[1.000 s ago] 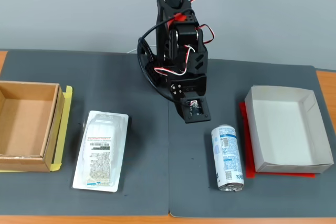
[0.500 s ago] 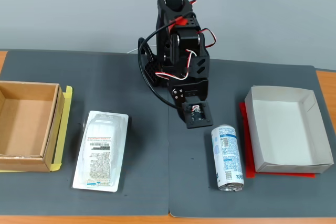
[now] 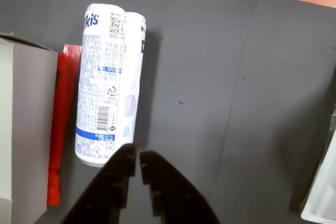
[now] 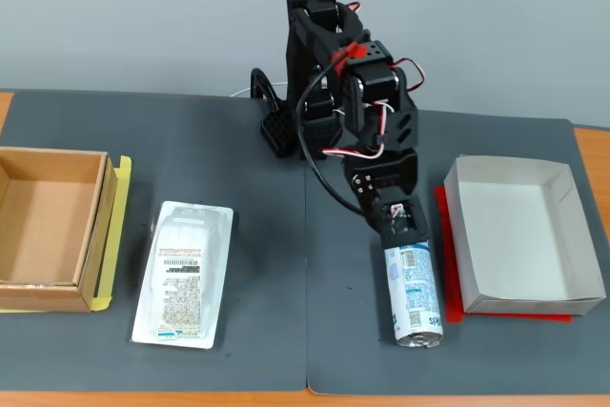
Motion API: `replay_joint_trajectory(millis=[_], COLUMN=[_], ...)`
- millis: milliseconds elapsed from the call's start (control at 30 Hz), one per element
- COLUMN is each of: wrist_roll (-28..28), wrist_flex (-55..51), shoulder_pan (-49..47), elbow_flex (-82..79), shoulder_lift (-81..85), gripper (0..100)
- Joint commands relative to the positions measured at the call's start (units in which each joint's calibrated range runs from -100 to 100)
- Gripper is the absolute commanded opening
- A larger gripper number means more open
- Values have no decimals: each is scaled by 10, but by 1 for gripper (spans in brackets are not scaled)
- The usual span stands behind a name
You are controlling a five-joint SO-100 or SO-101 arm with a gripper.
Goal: Pick the can and put it in the brown box
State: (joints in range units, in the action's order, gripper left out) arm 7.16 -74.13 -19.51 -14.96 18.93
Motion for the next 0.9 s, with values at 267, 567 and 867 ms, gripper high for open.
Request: replay_joint_trajectory(millis=[267, 567, 867], wrist_roll=[65, 63, 67], wrist_flex=[-3, -3, 5], shoulder_pan=[-66, -88, -112], elbow_flex=[127, 179, 186], shoulder_lift=[-137, -216, -245], gripper=[1, 2, 30])
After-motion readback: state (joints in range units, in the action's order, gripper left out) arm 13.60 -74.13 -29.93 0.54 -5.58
